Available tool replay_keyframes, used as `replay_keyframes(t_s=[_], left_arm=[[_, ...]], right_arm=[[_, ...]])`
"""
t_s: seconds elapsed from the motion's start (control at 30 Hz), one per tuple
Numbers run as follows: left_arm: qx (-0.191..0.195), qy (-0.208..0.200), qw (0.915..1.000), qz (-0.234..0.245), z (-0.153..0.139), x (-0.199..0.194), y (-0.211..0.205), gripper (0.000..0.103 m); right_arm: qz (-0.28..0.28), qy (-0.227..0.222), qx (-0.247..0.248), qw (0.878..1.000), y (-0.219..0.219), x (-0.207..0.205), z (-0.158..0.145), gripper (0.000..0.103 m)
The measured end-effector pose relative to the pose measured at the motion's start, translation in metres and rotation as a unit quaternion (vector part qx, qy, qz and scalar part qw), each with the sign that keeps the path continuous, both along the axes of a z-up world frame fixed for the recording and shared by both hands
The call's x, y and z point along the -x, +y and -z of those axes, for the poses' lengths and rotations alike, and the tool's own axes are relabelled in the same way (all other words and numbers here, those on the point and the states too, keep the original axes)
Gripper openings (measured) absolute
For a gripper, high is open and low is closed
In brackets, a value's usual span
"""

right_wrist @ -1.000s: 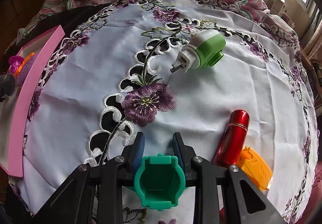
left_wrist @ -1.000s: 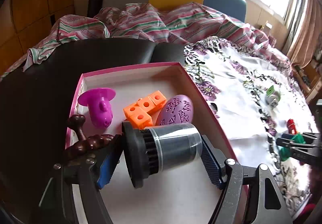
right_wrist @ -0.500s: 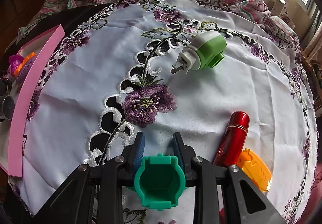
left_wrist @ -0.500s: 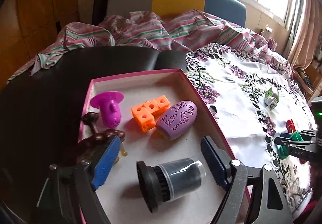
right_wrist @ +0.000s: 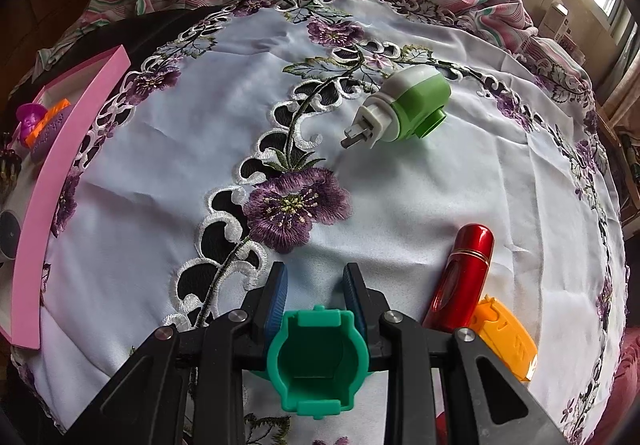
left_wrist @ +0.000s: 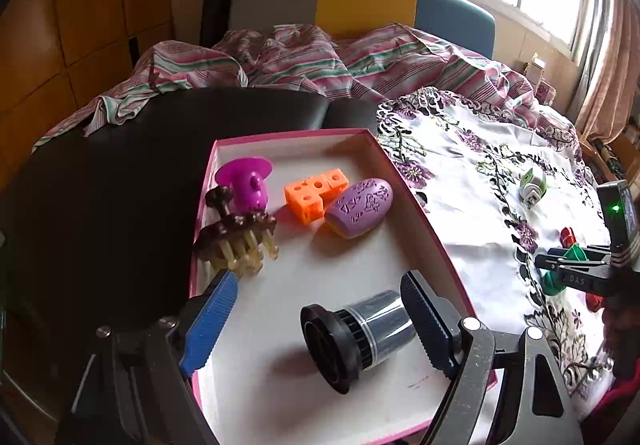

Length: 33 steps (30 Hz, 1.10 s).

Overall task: Organize rigid objects
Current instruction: 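Carry the black cup into the pink tray and open the left gripper, then lift the teal cup holder with the right gripper toward the tray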

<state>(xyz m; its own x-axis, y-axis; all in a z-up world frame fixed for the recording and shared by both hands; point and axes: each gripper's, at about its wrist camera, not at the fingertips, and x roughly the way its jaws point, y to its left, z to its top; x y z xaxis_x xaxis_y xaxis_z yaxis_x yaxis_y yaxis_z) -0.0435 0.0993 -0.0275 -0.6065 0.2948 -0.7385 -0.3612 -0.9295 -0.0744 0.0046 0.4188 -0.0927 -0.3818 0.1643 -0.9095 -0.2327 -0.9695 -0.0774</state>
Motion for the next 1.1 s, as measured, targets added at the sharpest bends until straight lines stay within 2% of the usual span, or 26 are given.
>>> replay_keyframes(t_s=[0.63,1.1], left_arm=[[-0.004,-0.008,0.9998,-0.016,-0.001,-0.012,-0.024,0.084],[-0.001,-0.018,0.9985,-0.051,0.003,-0.018,-0.058,0.084]], right_arm=[[-0.003,0.001,-0.005,1.0,-0.001,-0.001,-0.001,0.028],[0.002,0.004,-0.003,1.0,0.001,-0.002,-0.001,0.028]])
